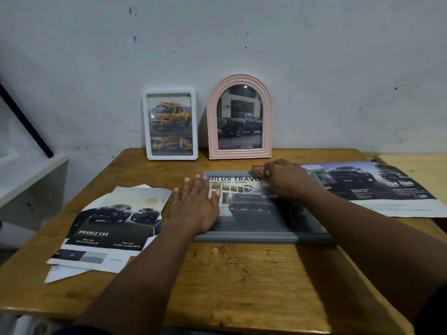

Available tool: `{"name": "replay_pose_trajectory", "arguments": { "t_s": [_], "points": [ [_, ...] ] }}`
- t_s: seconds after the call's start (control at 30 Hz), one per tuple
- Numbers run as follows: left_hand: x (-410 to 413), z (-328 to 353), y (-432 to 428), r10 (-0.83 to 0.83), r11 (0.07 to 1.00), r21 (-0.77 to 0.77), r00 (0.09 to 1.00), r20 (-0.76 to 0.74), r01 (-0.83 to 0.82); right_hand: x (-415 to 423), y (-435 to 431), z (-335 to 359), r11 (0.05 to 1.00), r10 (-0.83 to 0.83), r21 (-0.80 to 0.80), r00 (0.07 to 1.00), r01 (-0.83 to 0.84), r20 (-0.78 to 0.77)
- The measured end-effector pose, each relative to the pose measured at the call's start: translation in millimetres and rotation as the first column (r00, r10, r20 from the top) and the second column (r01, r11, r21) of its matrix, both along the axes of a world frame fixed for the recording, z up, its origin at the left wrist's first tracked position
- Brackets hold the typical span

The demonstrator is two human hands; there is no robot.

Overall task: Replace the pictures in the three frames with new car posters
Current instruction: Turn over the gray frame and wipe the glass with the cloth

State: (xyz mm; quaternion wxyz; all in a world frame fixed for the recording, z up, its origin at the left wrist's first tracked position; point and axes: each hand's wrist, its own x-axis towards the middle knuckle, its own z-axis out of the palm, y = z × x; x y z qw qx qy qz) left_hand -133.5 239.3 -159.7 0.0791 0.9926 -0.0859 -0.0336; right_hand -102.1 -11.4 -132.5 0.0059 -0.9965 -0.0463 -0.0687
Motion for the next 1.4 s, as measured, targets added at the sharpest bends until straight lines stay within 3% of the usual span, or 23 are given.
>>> {"name": "replay_pose_trajectory", "arguments": {
  "t_s": [0.33, 0.47, 0.6, 0.73, 0.93, 1.17, 1.23, 1.3, 1.4],
  "points": [
    [0, -5, -5, 0.022, 1.000, 0.005, 1.000, -0.001, -0.022, -37, -71, -2, 0.979, -0.194, 0.068, 0.981, 0.193, 0.018],
    [1, -4, -3, 0.028, 1.000, -0.009, 1.000, 0.003, -0.028, -56, -74, 13, 0.955, -0.218, 0.221, 0.974, 0.199, 0.063],
    [4, -2, -1, 0.039, 0.999, -0.009, 0.999, 0.016, -0.039, -115, -75, 36, 0.942, -0.074, 0.336, 0.985, 0.019, 0.154],
    [3, -1, -1, 0.037, 0.999, 0.006, 0.996, 0.076, -0.037, -187, -49, 35, 0.914, 0.151, 0.349, 0.972, -0.206, 0.180],
    [-5, -1, -2, 0.068, 0.998, -0.010, 0.989, 0.135, -0.067, -238, -15, 0, 0.928, 0.312, 0.178, 0.944, -0.328, 0.109],
    [-5, -1, -2, 0.089, 0.996, -0.042, 0.988, 0.128, -0.084, -250, -2, -2, 0.928, 0.288, 0.218, 0.953, -0.302, 0.093],
    [-5, 0, -3, 0.088, 0.995, -0.053, 0.988, 0.125, -0.081, -242, -6, 3, 0.896, 0.229, 0.358, 0.965, -0.261, 0.131],
    [-3, -1, -3, 0.098, 0.993, -0.071, 0.988, 0.122, -0.090, -219, -19, 7, 0.855, 0.020, 0.503, 0.976, -0.130, 0.218],
    [-3, -3, -1, 0.134, 0.990, -0.056, 0.982, 0.133, -0.127, -173, -50, 15, 0.900, -0.268, 0.392, 0.951, 0.190, 0.155]
  ]
}}
